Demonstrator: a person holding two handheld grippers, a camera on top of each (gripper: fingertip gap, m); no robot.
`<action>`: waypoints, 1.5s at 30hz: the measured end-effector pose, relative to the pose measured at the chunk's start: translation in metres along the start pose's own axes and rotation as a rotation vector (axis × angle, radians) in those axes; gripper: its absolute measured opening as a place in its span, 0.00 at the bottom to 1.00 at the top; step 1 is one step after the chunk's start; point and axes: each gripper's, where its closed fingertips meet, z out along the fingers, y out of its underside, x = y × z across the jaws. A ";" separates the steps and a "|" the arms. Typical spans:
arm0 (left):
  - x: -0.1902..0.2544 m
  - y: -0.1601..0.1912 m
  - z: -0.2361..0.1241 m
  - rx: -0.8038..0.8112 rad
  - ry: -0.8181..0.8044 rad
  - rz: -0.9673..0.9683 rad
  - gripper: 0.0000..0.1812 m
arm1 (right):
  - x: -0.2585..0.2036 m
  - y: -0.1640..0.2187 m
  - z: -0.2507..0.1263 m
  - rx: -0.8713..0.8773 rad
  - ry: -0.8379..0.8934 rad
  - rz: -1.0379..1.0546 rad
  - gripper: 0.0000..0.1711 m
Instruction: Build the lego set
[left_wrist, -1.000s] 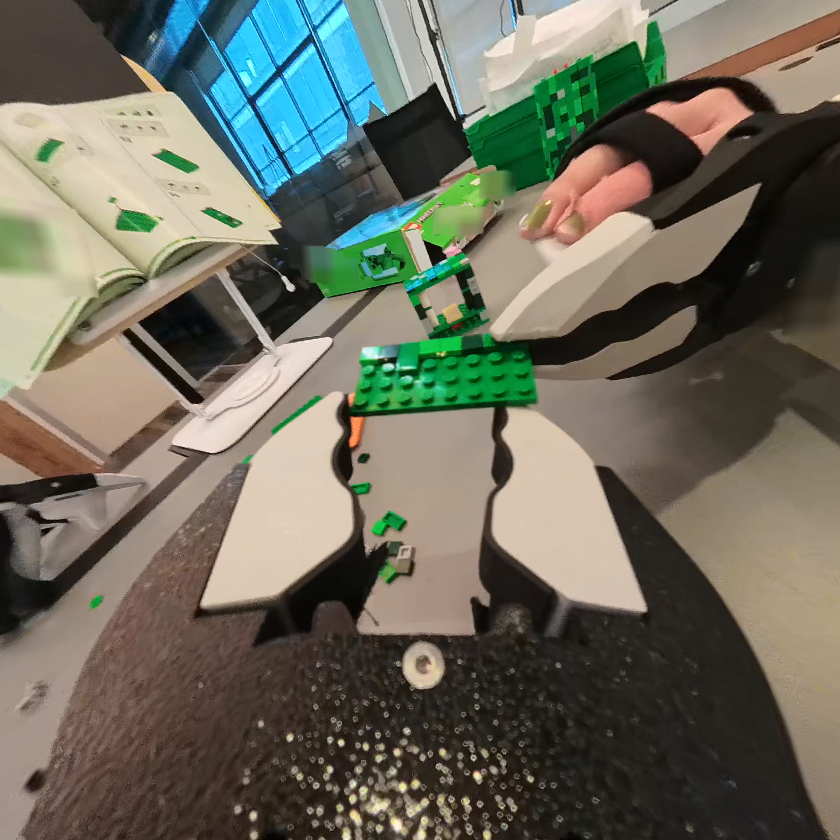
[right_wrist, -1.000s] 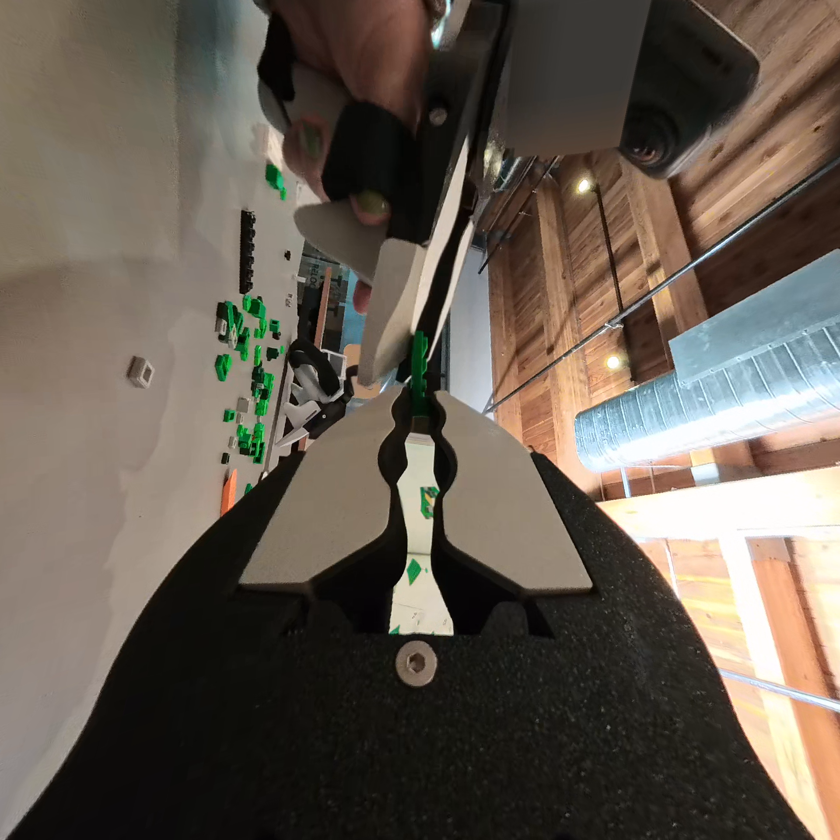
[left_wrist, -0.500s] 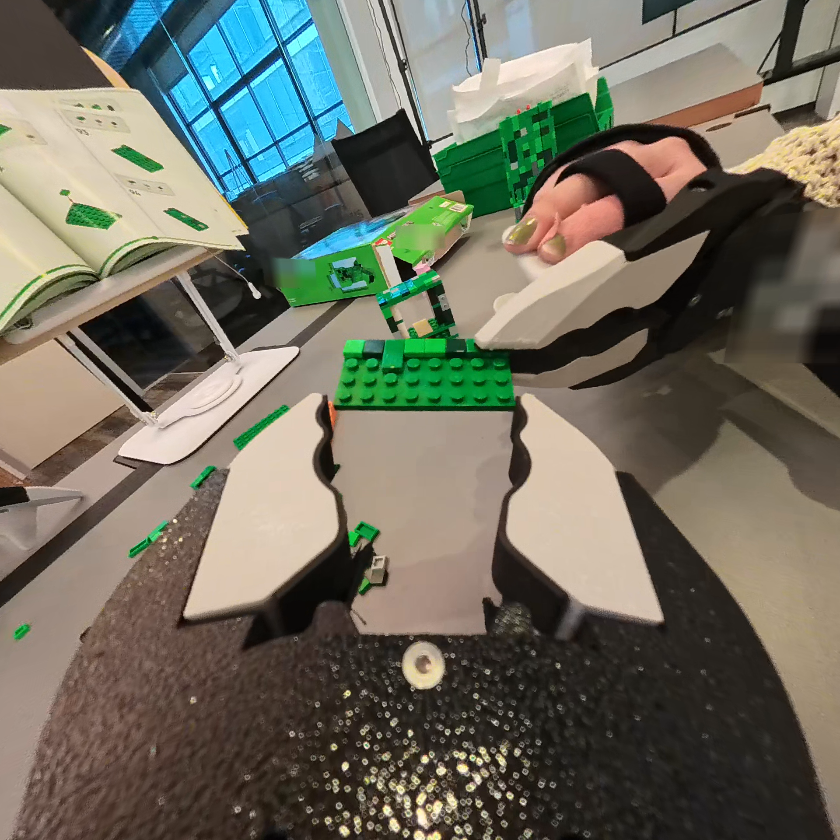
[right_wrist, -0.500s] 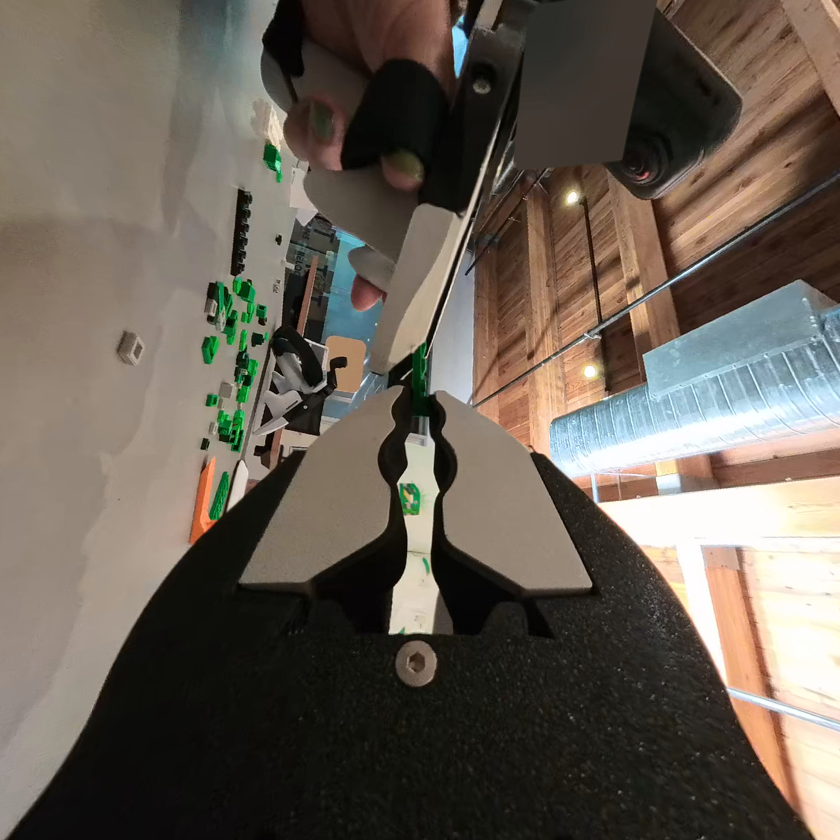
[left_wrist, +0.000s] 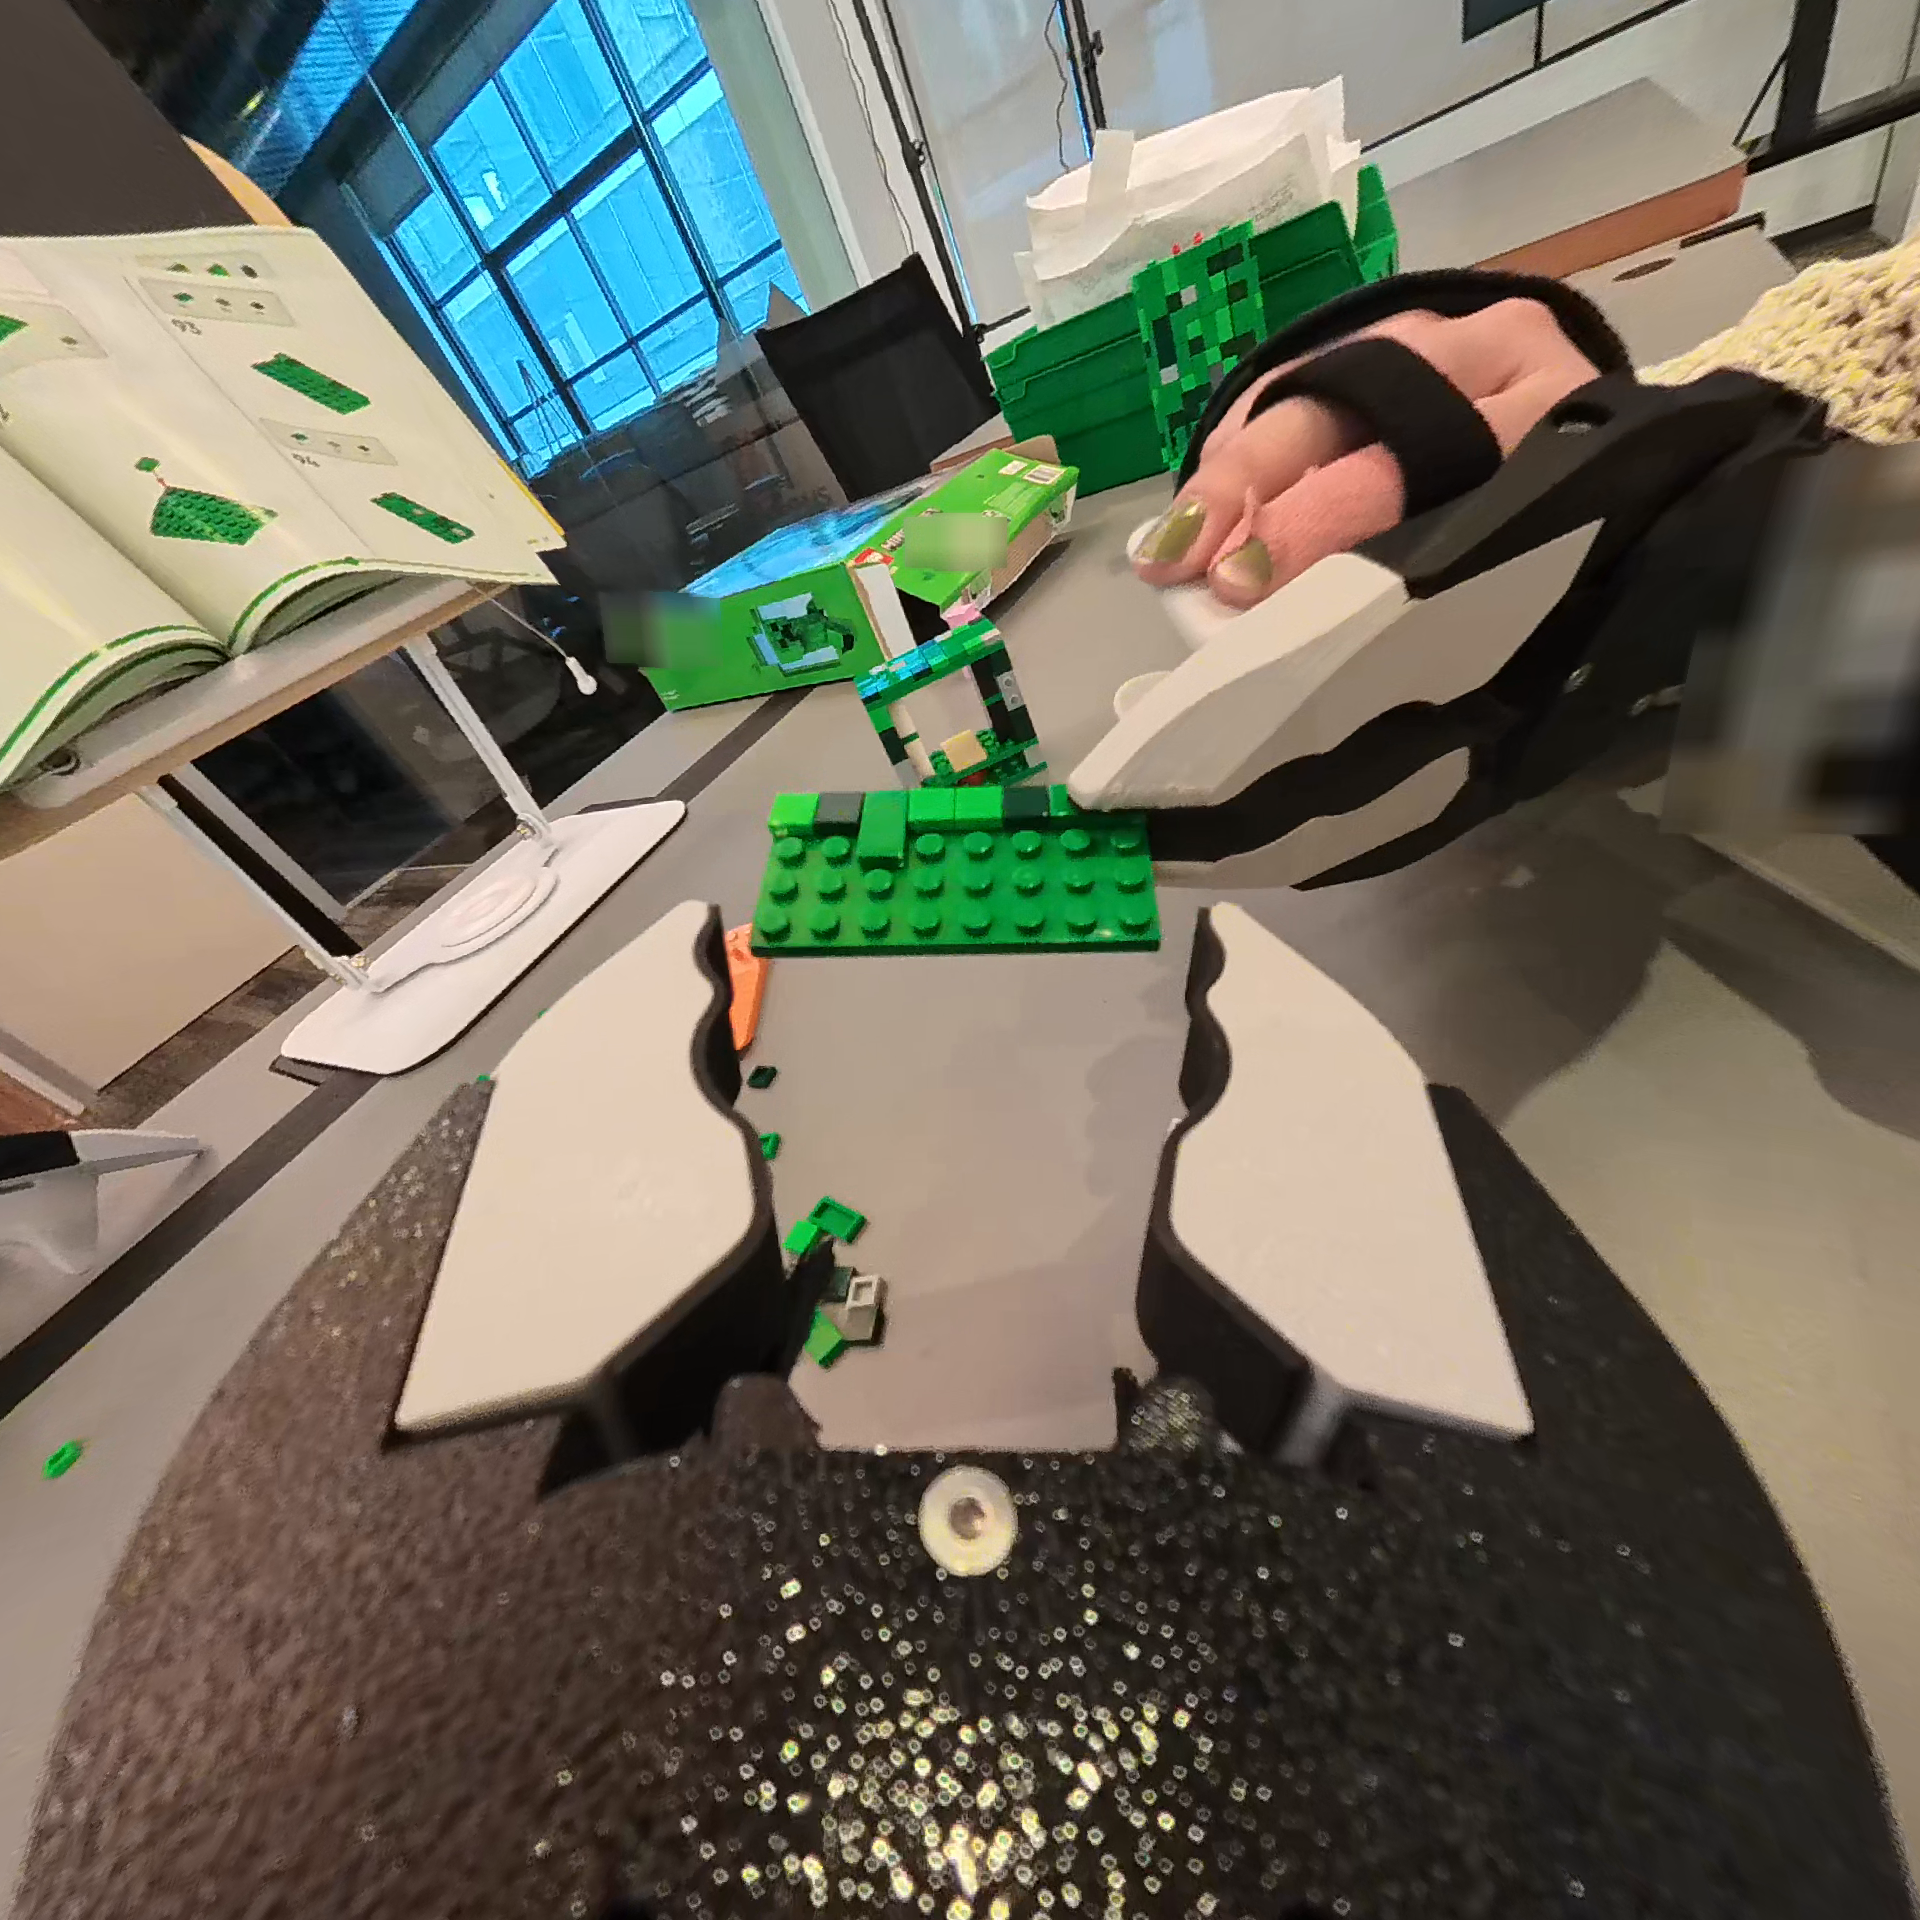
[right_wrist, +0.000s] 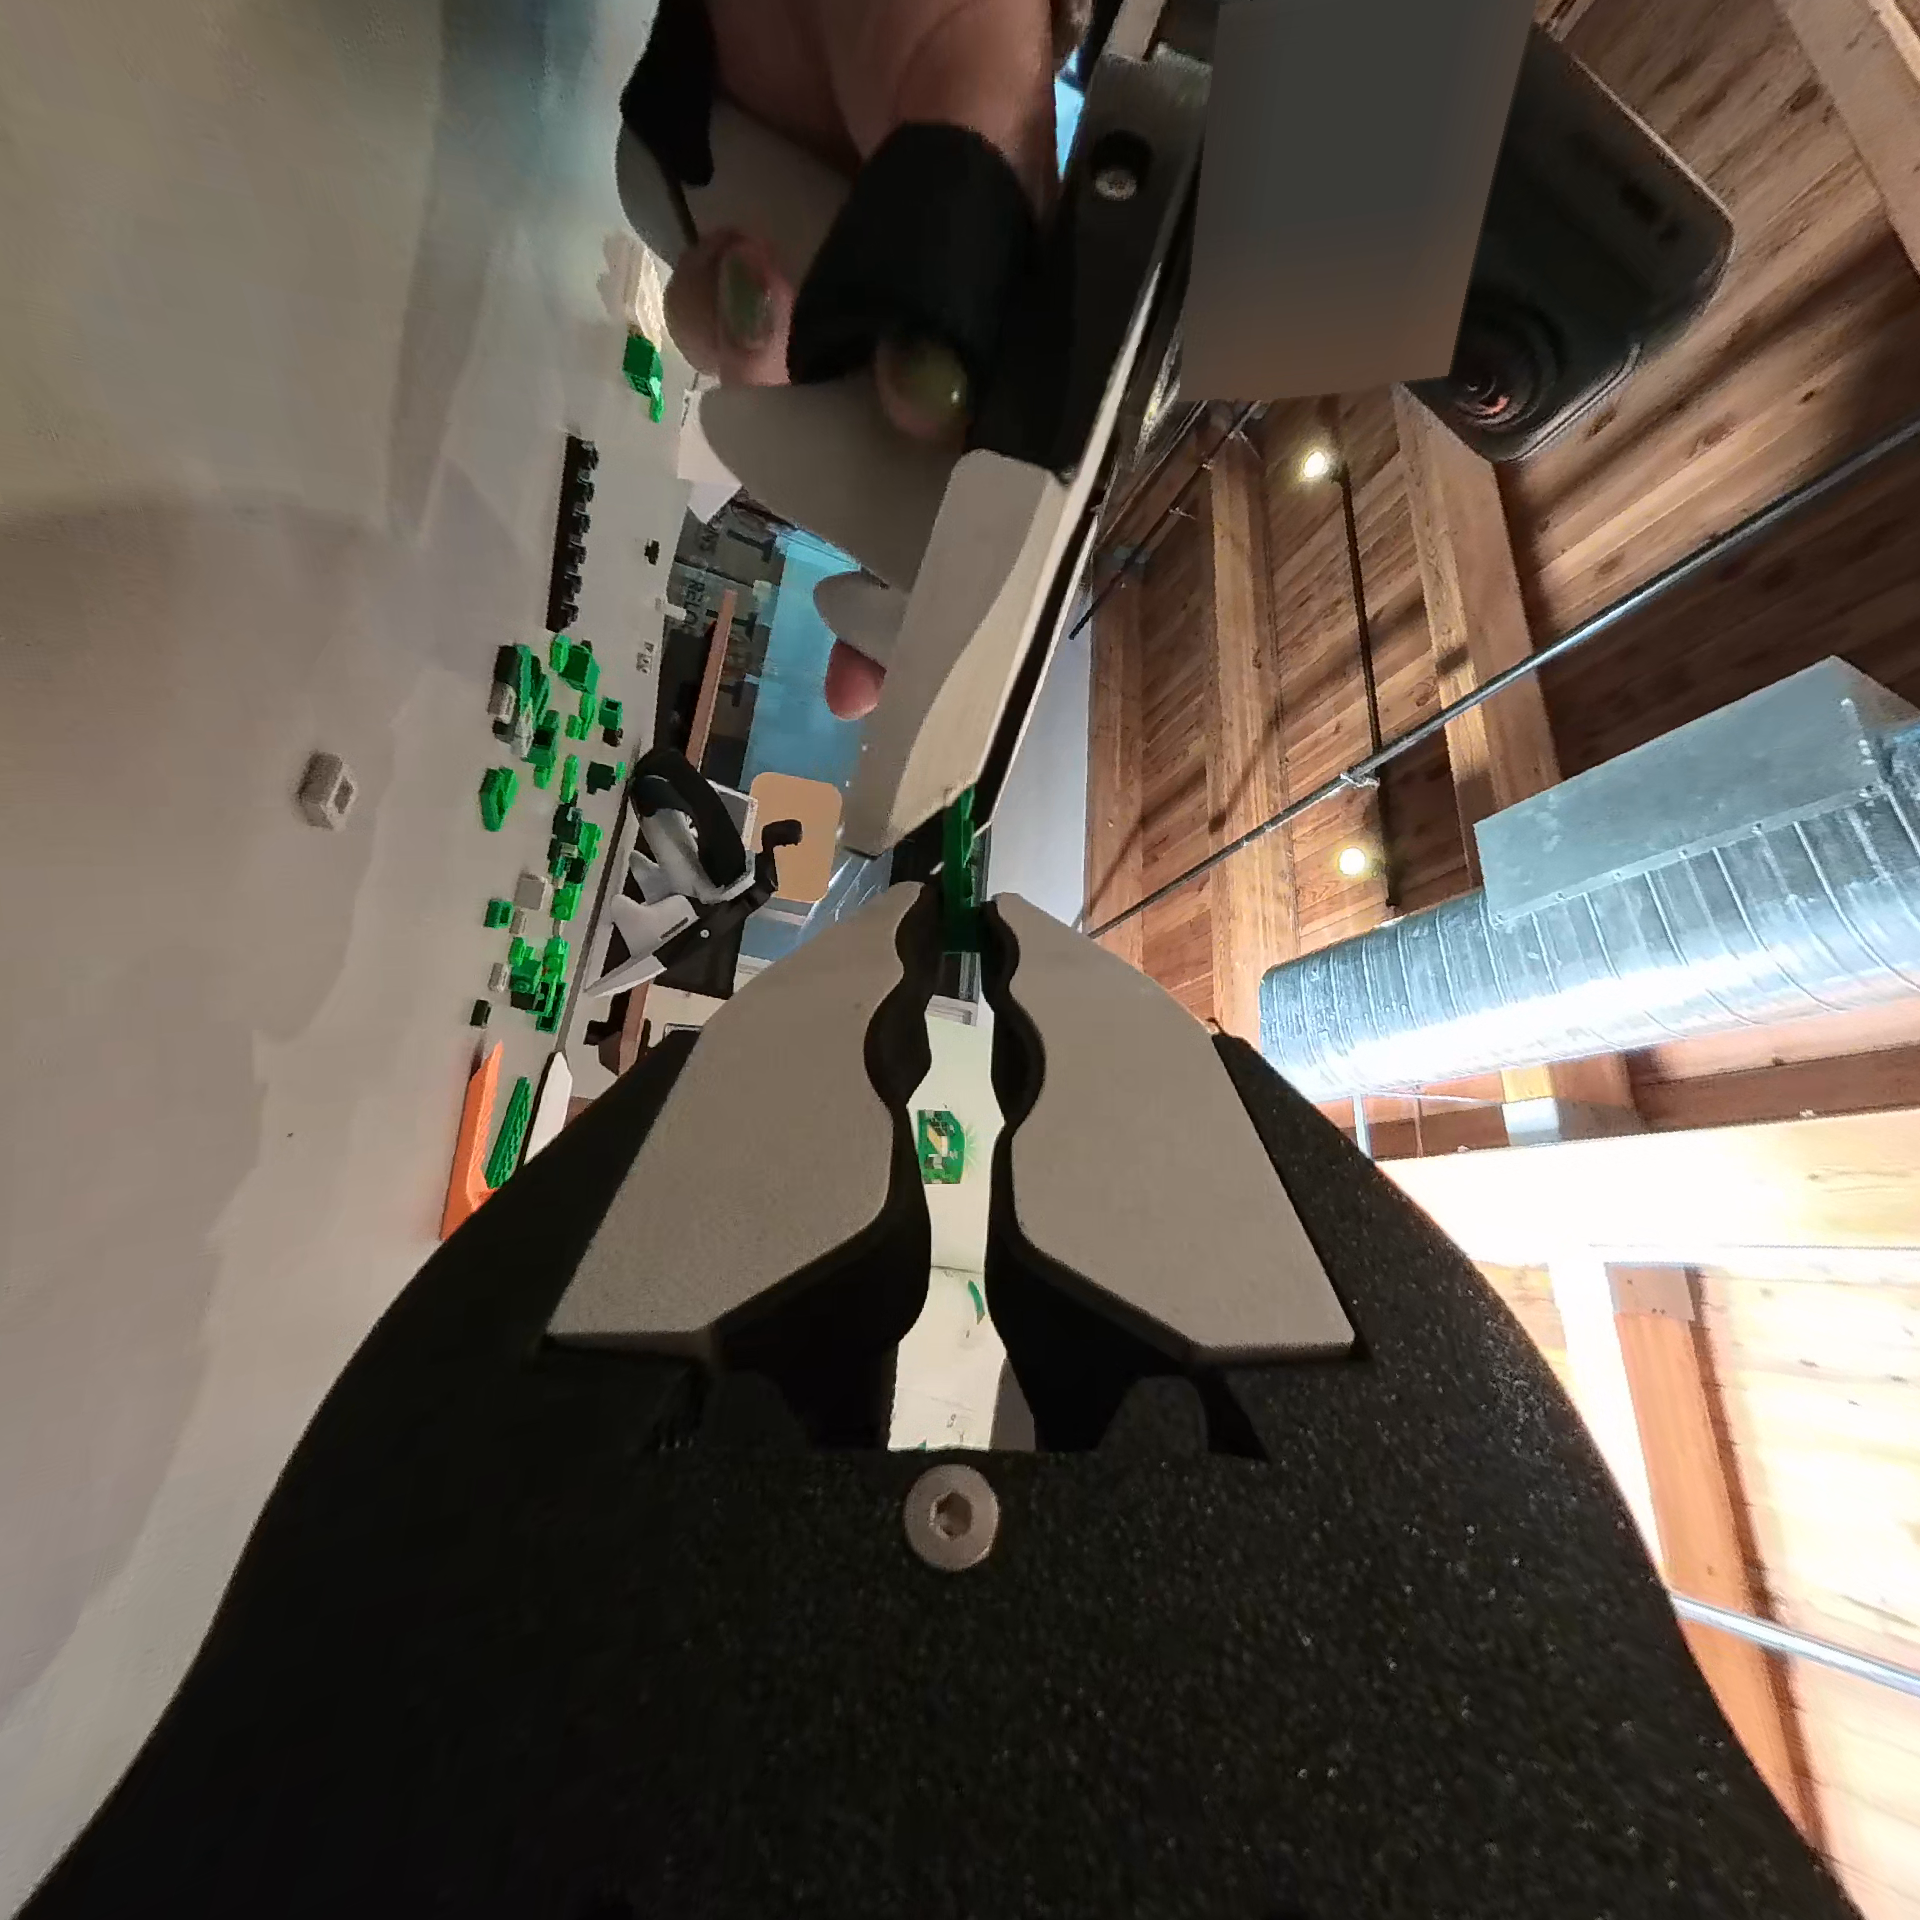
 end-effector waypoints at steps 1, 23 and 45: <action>0.000 0.001 0.000 -0.005 -0.002 -0.007 0.47 | 0.000 0.000 0.000 0.001 -0.002 0.004 0.03; -0.021 0.025 0.001 -0.117 -0.107 0.081 0.40 | -0.023 0.054 0.004 -0.142 -0.084 0.676 0.12; -0.083 0.045 -0.013 -0.199 -0.477 0.199 0.40 | -0.012 0.070 0.040 0.118 -0.049 1.643 0.06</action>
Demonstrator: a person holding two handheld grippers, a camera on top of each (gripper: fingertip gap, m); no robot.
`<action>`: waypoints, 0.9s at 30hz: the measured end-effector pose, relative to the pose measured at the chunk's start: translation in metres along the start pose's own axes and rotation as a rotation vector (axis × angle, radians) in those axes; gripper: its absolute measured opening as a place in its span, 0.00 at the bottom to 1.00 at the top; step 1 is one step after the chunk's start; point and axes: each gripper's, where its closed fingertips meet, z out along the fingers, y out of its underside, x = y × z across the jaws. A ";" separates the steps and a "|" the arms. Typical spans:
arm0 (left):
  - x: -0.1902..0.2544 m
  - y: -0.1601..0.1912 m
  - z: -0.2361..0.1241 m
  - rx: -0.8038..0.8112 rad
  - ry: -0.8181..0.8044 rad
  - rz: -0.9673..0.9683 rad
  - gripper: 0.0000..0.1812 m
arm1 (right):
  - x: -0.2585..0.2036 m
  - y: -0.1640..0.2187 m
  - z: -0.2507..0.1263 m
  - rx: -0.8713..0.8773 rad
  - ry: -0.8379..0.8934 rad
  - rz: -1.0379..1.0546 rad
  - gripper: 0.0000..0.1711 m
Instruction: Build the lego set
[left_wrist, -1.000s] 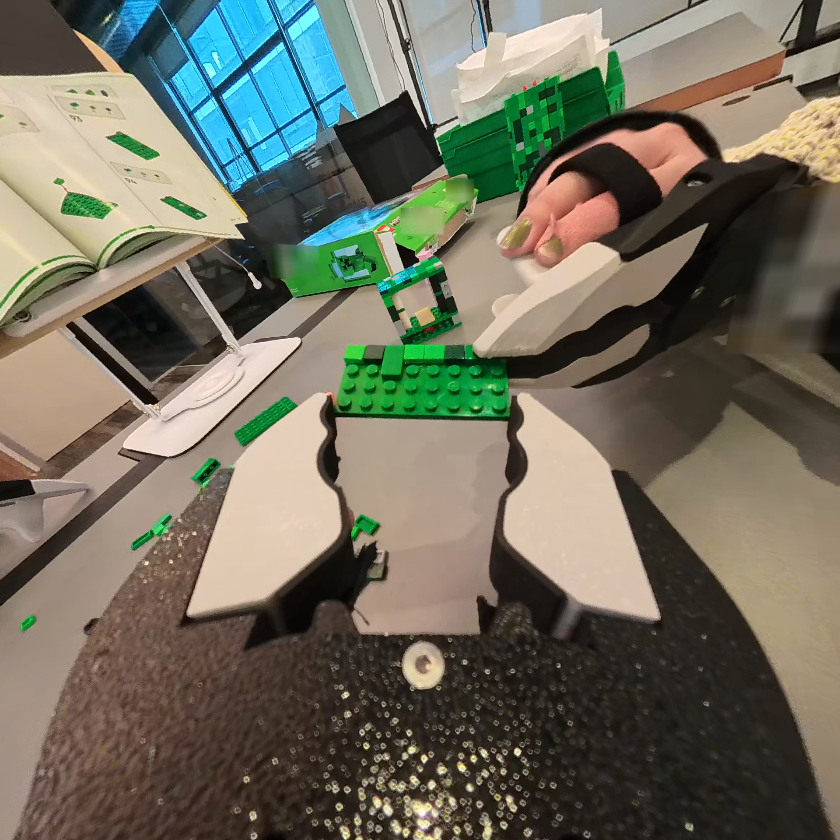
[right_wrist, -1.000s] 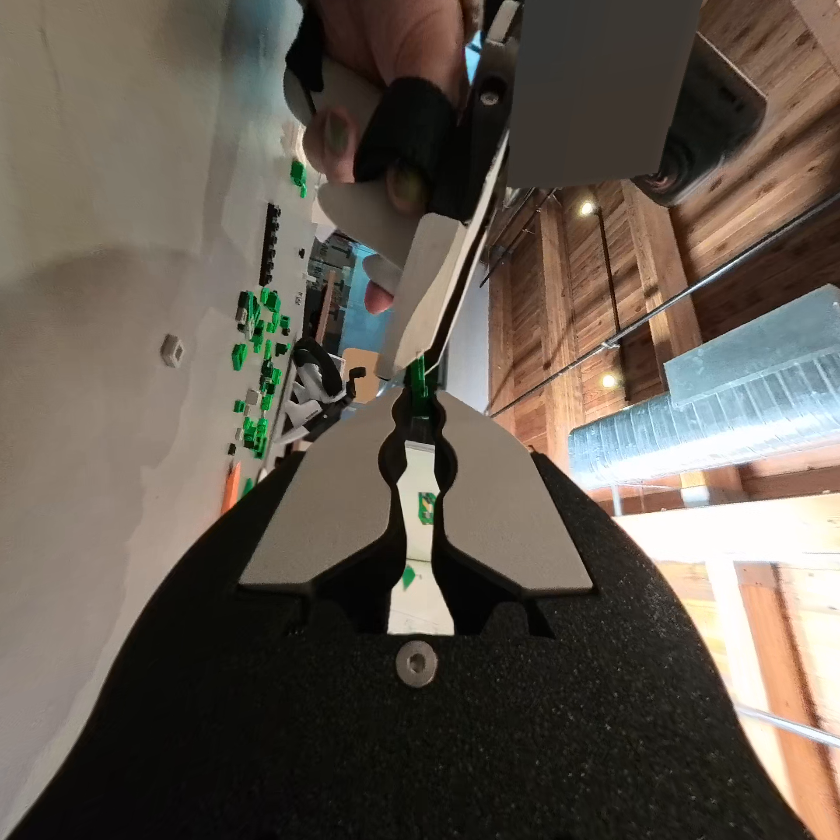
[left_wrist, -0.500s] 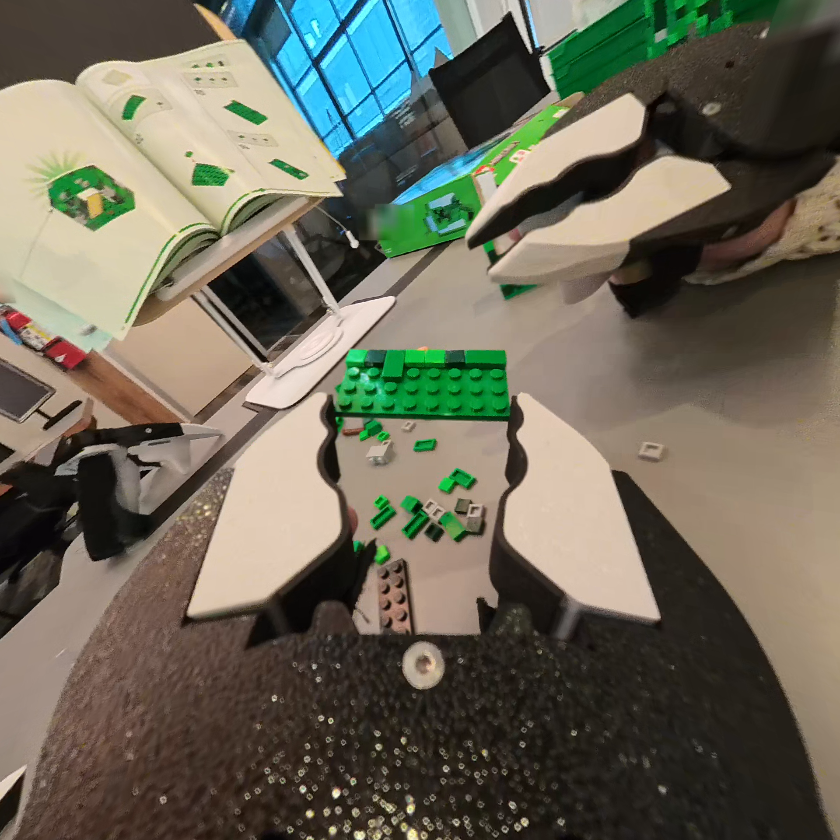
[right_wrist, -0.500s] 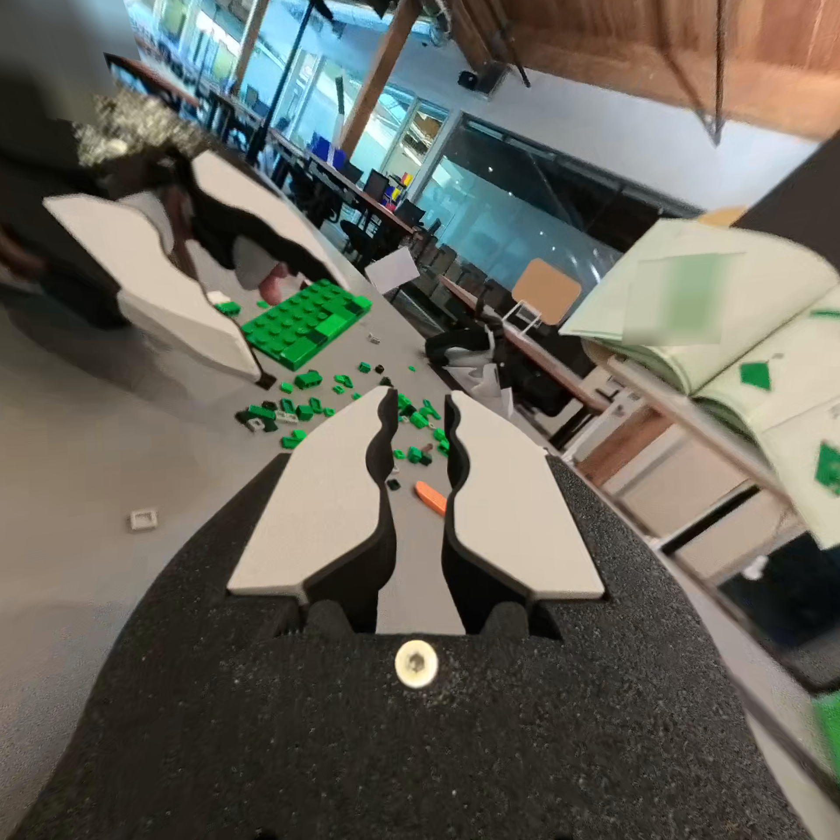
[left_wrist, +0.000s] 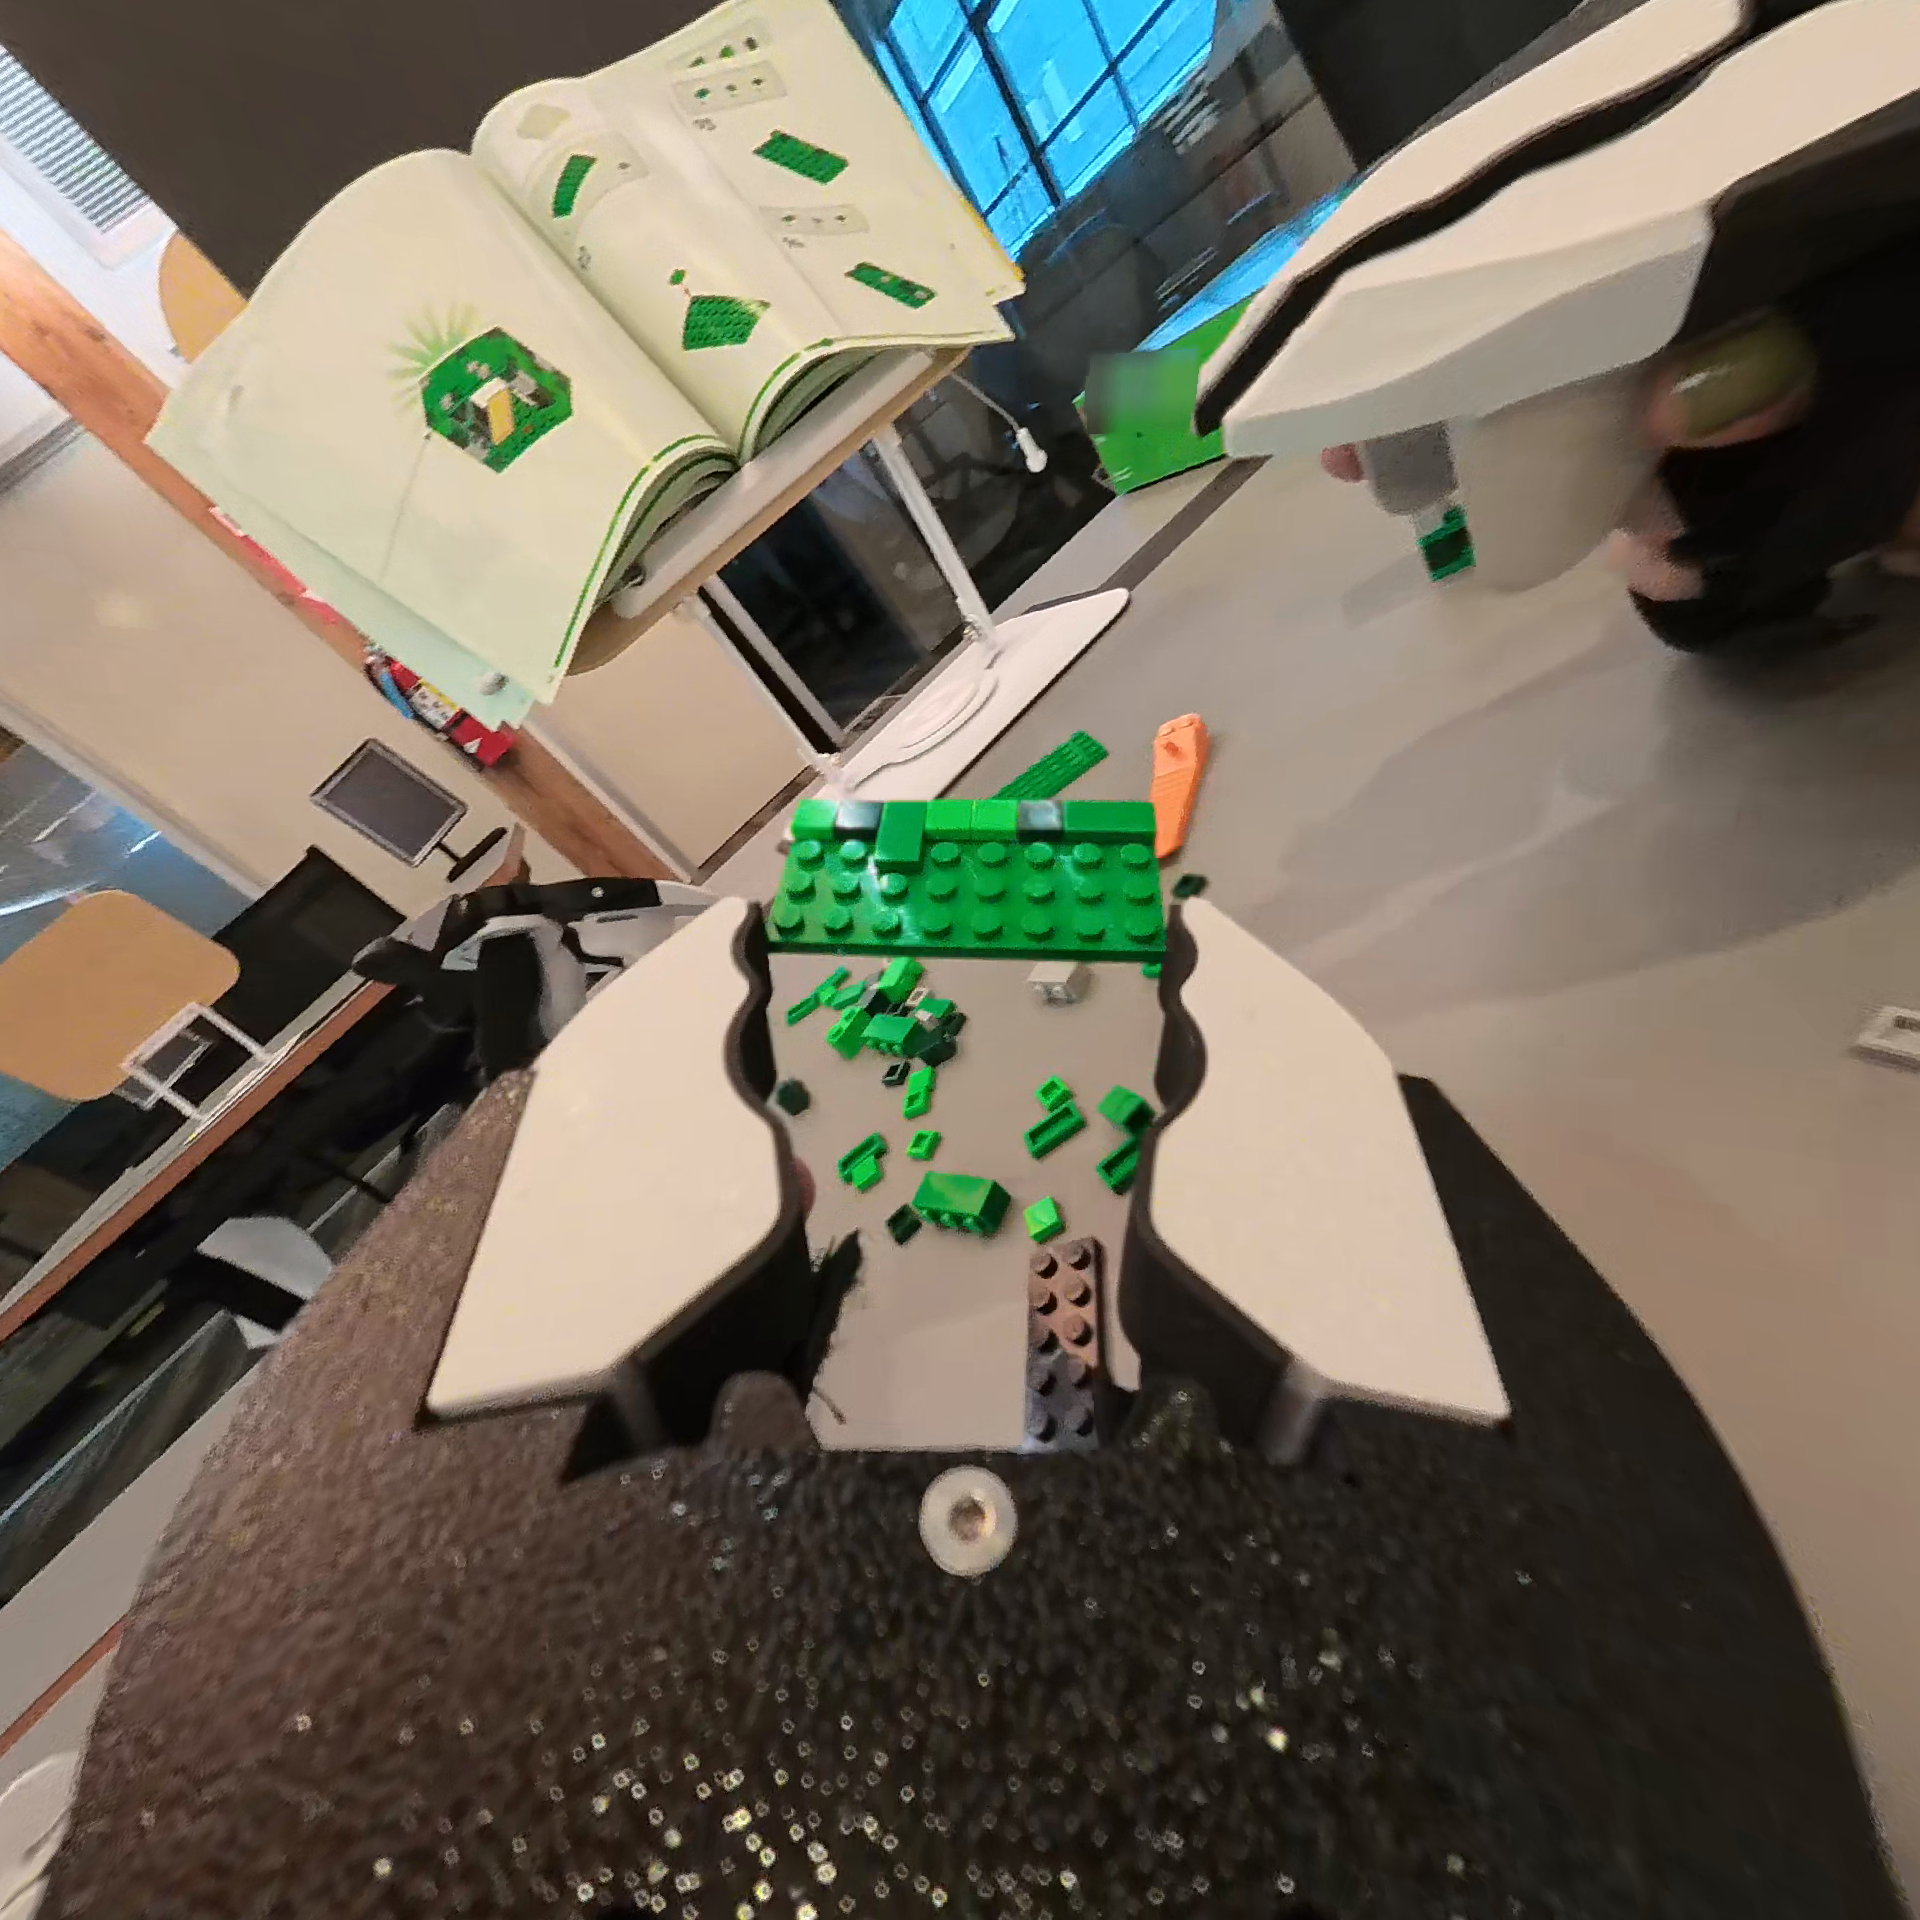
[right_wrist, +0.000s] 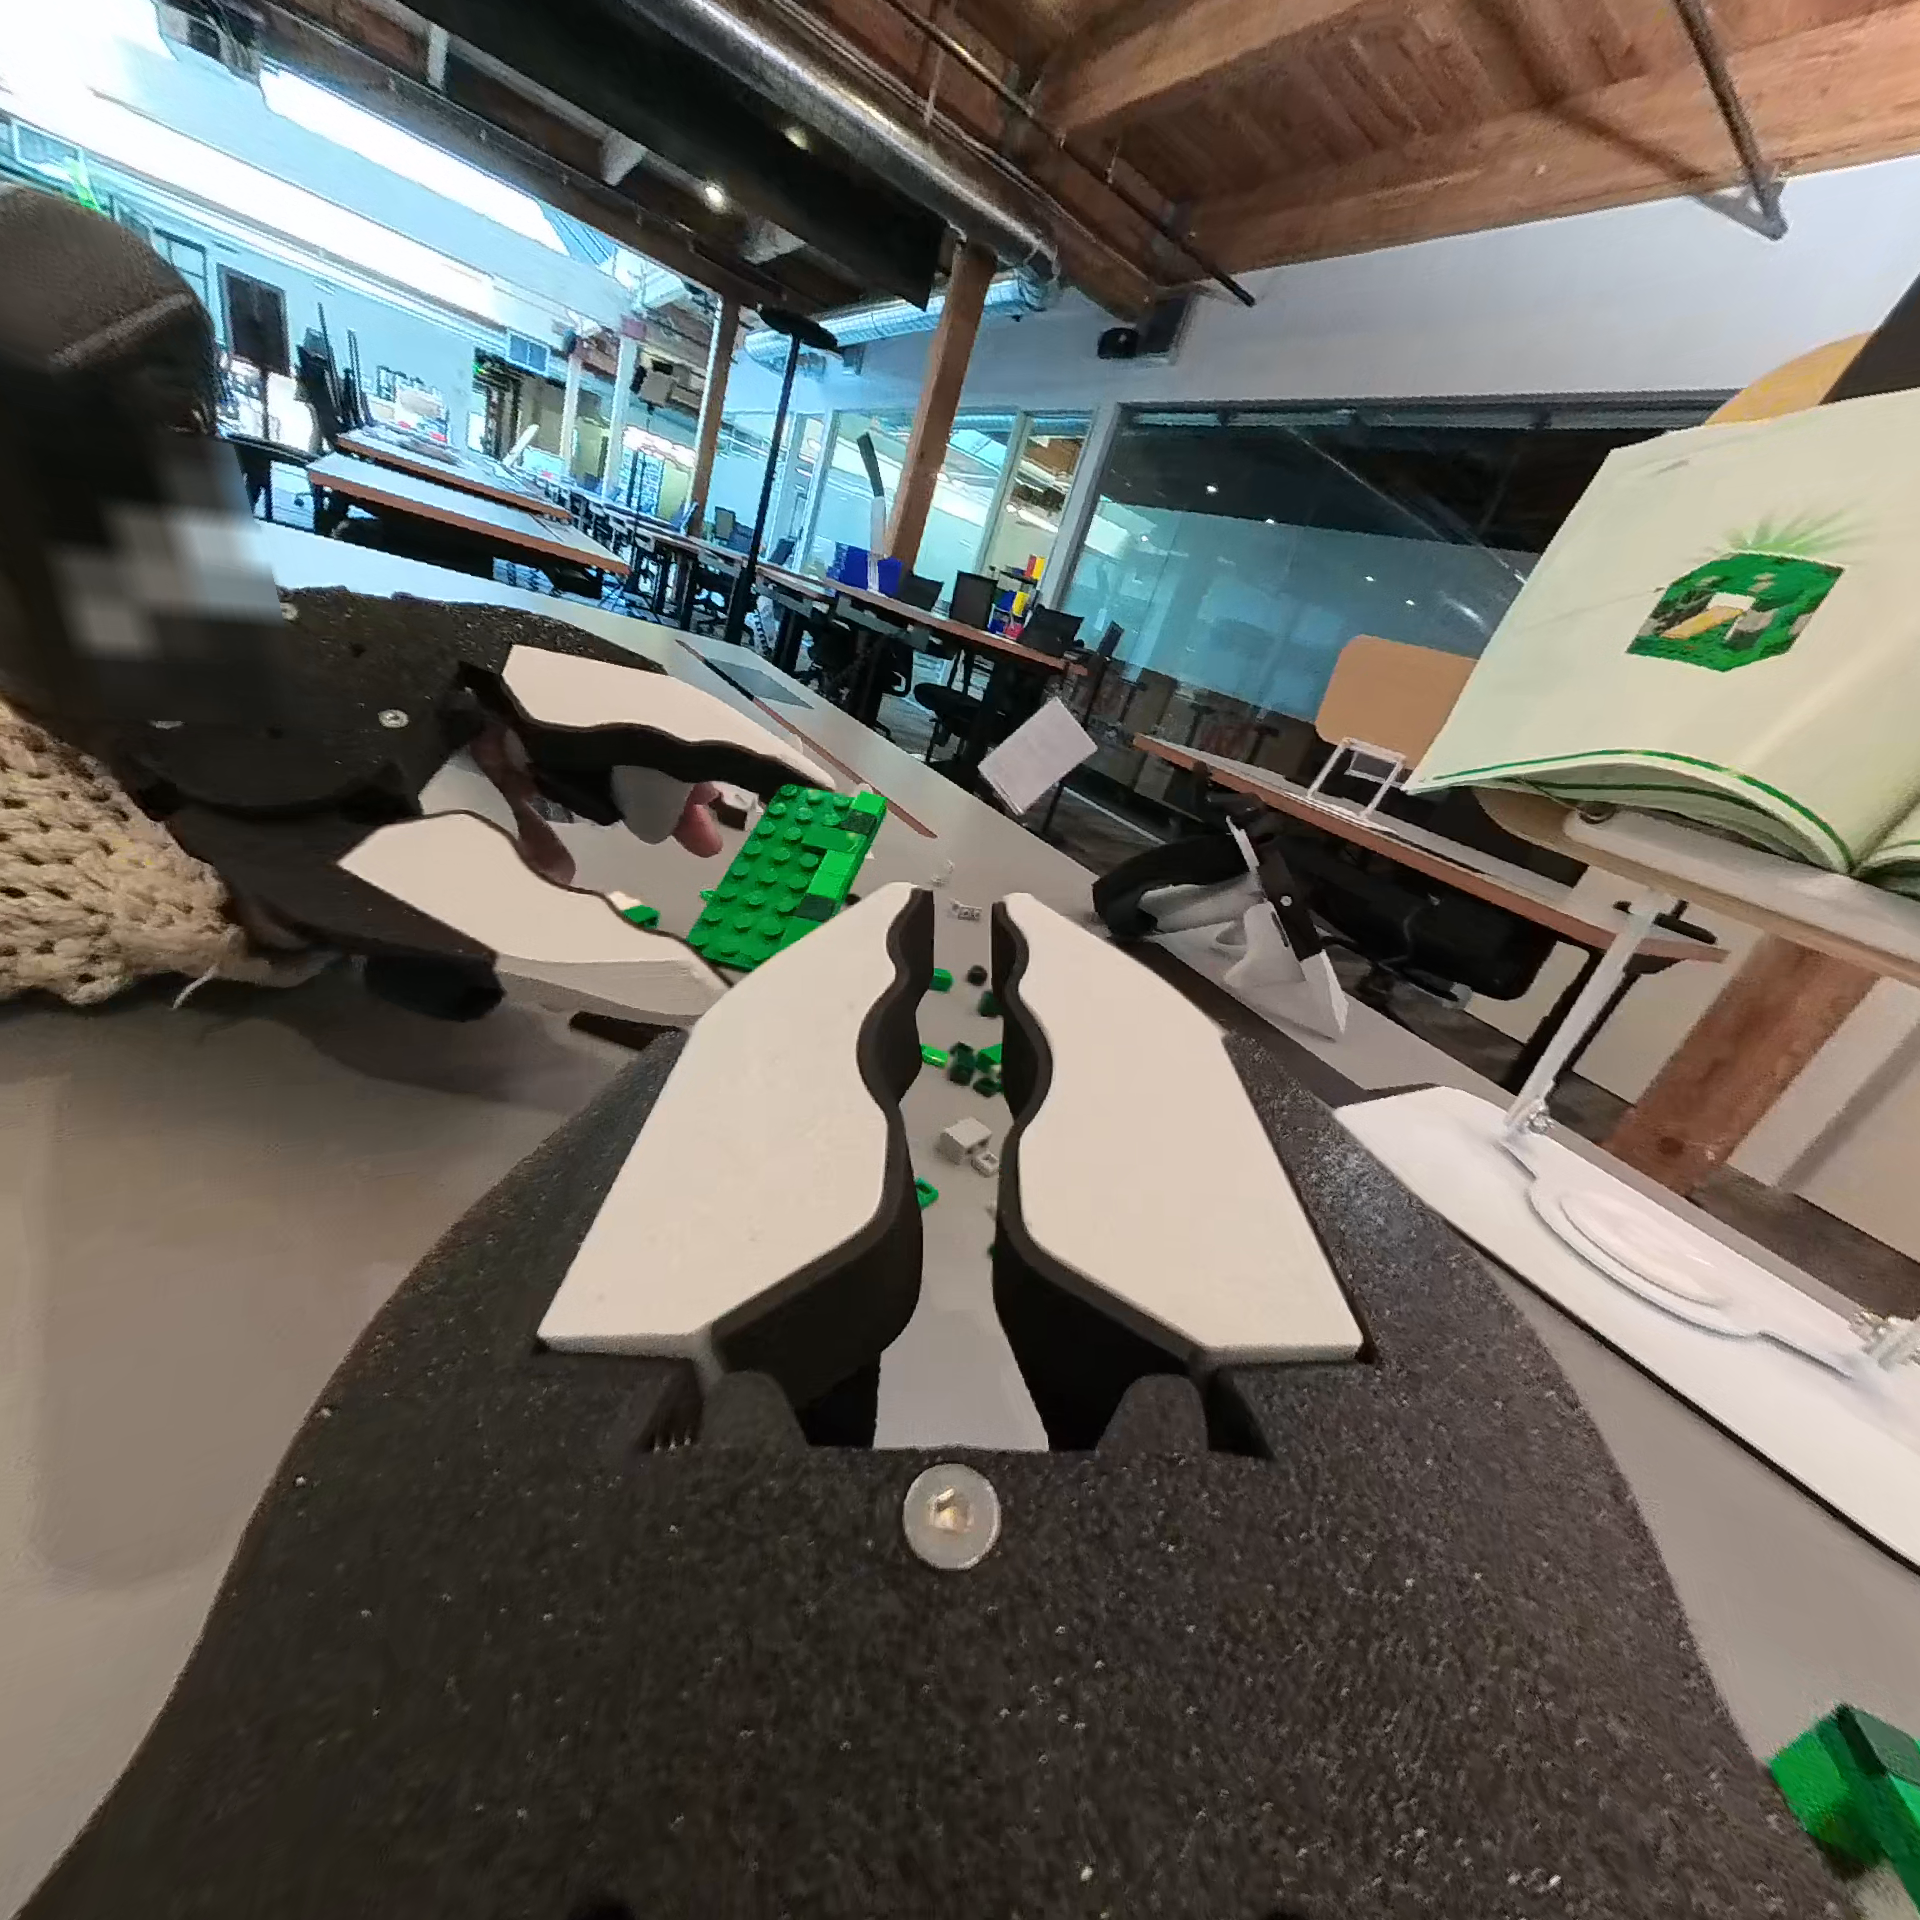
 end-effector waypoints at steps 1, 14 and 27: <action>-0.002 0.002 0.001 -0.011 -0.014 0.002 0.40 | 0.001 0.000 0.001 0.000 0.000 0.009 0.06; 0.003 -0.004 -0.004 0.038 0.036 -0.018 0.40 | 0.003 0.001 0.000 0.012 -0.028 0.071 0.04; 0.014 0.009 -0.009 -0.064 0.184 -0.111 0.40 | 0.006 0.006 0.002 0.002 -0.021 0.048 0.06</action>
